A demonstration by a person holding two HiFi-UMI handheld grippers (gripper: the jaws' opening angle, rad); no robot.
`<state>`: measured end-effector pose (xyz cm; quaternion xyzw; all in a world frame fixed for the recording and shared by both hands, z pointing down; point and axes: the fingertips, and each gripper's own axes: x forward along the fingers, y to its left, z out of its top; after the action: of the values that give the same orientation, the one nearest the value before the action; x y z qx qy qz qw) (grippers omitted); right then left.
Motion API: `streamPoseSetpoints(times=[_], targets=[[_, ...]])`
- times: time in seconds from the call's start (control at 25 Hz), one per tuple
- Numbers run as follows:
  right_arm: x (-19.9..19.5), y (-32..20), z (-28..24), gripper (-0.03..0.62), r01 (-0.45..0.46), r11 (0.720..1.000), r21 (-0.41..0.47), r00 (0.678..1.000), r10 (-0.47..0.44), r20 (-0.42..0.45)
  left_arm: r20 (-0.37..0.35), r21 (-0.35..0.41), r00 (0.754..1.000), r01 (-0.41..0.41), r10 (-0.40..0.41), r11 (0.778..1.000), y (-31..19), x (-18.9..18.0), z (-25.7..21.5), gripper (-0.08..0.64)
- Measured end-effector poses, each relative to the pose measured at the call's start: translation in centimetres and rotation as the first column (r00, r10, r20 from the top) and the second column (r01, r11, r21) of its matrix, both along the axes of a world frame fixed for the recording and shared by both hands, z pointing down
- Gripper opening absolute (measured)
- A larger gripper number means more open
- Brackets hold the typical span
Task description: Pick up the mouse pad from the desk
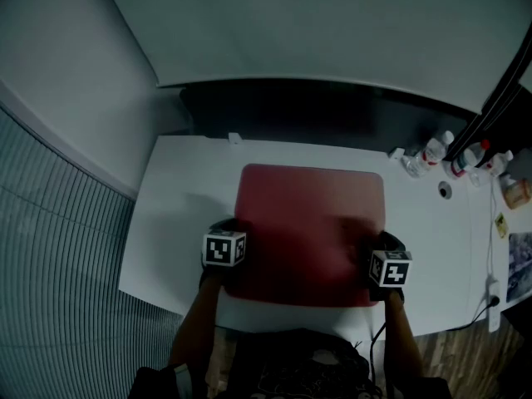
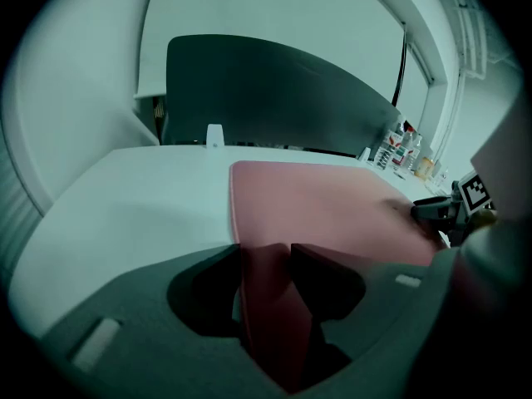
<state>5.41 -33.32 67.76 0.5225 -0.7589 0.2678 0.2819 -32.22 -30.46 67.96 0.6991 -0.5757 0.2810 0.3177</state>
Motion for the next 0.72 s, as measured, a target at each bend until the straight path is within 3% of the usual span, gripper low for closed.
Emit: streamPoseSetpoints(times=[0.4,0.72], targets=[[-0.2,0.4,0.3,0.191,-0.002,1.000,-0.020,1.000,0.002,0.006,-0.031,0.013,0.999,0.021,-0.021,1.000,0.1,0.6,-0.2,0.132],[-1.2,0.8,0.0,0.114,0.071,0.997,-0.015,0.997,-0.071,-0.003,-0.068,0.018,0.997,0.032,-0.030,0.999,0.2,0.9,-0.3,0.103]])
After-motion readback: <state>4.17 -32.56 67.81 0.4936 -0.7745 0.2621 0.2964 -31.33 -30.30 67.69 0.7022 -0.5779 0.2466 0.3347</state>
